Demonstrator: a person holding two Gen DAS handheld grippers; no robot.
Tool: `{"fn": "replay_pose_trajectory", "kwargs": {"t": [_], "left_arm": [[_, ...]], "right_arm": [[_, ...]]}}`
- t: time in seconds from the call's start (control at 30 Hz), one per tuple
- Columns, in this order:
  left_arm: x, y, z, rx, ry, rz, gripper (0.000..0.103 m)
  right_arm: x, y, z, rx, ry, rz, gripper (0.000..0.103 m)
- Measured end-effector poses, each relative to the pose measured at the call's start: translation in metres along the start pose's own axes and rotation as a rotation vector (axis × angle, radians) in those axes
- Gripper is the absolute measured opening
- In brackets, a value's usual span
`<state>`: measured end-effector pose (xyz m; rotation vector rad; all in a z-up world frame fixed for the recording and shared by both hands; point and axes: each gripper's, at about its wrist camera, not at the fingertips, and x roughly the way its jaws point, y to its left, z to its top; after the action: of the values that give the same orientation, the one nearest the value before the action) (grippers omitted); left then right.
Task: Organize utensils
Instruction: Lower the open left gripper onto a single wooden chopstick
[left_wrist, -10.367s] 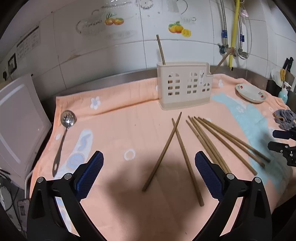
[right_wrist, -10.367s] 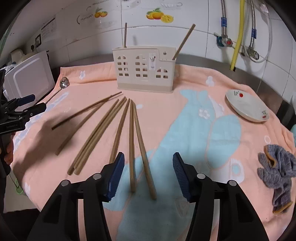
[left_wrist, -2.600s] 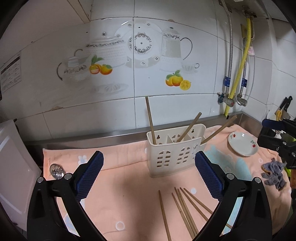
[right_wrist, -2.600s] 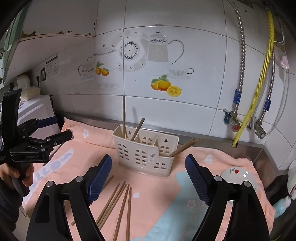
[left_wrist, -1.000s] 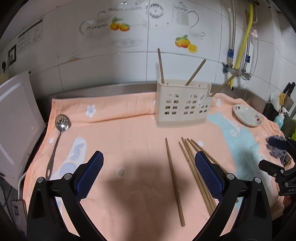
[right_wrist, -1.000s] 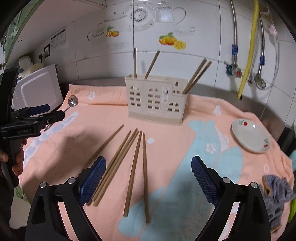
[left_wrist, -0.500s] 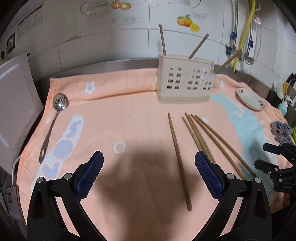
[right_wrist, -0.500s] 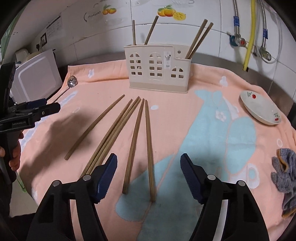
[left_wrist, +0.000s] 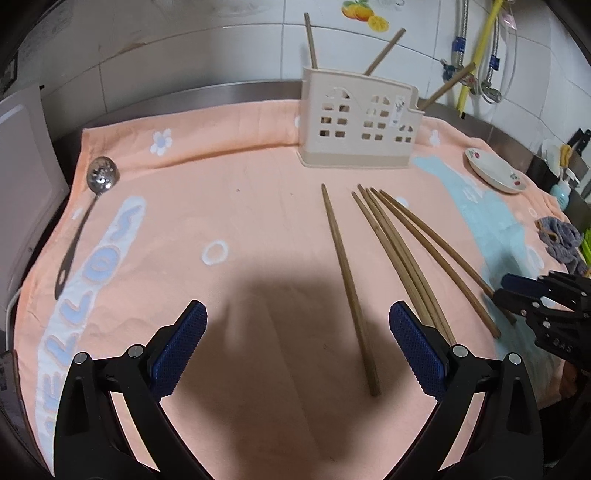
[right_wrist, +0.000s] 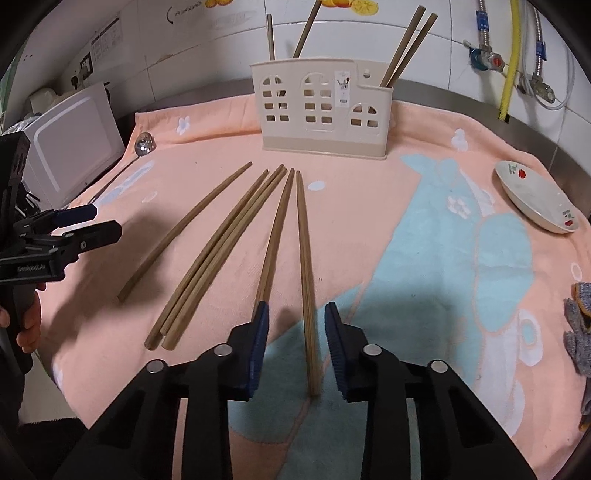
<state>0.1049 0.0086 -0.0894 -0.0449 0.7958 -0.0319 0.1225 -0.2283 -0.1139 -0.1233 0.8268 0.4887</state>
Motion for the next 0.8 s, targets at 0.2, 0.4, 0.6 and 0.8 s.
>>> {"fn": "replay_pose_trajectory", "kwargs": {"t": [0.2,0.4,0.6,0.8], "left_arm": [[0.003,-0.009,-0.004,0.011,0.008,-0.030,0.098],[0.009,-0.019,-0.003,0.026,0.011,-0.053,0.096],[0.017,-0.025,0.001,0.022,0.024,-0.091,0.072],[0.027,-0.030,0.003,0.020,0.049,-0.122,0.048]], "right_arm": [[0.006,-0.004,-0.002,0.008,0.012,-0.005,0.021],[0.010,-0.005,-0.004,0.007,0.023,-0.015,0.012],[0.011,-0.007,-0.005,0.007,0.020,-0.020,0.008],[0.011,-0.007,-0.006,0.008,0.017,-0.020,0.008]]}}
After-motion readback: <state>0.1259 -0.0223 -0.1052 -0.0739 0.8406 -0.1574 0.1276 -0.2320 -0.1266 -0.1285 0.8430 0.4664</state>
